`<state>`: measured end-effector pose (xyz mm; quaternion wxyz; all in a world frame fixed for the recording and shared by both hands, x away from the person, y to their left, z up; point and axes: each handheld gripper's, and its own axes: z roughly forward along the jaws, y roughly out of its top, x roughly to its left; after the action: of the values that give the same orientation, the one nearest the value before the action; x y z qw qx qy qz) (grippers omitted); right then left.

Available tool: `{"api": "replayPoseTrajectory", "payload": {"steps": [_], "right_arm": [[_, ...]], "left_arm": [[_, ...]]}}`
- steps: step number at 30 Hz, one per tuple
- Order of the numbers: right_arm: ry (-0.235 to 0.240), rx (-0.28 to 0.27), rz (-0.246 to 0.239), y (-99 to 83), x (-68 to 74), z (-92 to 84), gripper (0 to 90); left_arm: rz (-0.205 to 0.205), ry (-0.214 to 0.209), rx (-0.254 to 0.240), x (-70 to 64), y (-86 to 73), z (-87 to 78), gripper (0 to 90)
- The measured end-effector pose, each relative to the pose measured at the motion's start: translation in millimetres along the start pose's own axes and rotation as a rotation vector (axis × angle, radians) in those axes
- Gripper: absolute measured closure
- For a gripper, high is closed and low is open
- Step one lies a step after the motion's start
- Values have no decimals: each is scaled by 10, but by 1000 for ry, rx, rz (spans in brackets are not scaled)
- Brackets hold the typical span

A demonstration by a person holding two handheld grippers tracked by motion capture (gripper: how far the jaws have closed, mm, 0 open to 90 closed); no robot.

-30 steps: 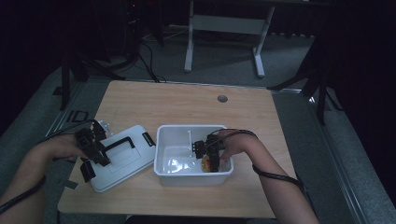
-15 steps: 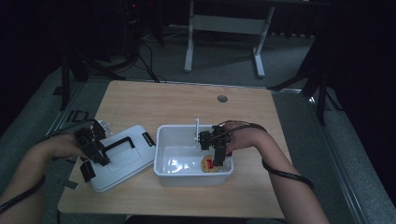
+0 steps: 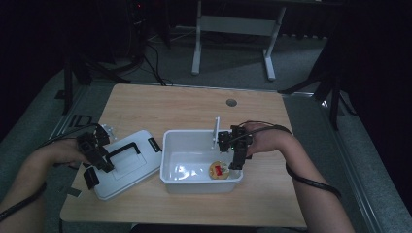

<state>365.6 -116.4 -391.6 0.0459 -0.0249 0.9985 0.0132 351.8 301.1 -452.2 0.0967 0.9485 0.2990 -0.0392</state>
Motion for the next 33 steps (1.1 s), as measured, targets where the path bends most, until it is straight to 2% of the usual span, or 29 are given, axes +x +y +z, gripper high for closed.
{"api": "replayPoseTrajectory", "payload": {"steps": [7, 13, 22, 23, 24, 26, 32, 33], "right_arm": [[-14, -10, 23, -196, 3, -83, 147], [-21, -18, 61, -453, 9, -100, 147], [-15, -20, 109, -789, 47, 15, 150], [-15, -20, 109, -789, 47, 15, 150], [-5, -20, 127, -879, 70, 70, 150], [-1, -16, 142, -940, 79, 110, 151], [12, -13, 163, -1071, 110, 215, 152], [17, -16, 170, -1097, 116, 234, 175]], "left_arm": [[-1, -1, -2, -3, -10, -4, 244], [-1, 2, -3, -3, -6, -17, 244], [-12, 13, 13, -10, -9, -1, 245], [-12, 13, 13, -10, -9, -1, 245], [-11, 17, 9, -8, -8, -2, 245], [-22, 24, -2, -4, -8, 9, 245], [12, 56, 17, -3, 10, 62, 252], [19, 70, 17, -1, 20, 63, 282]]}}
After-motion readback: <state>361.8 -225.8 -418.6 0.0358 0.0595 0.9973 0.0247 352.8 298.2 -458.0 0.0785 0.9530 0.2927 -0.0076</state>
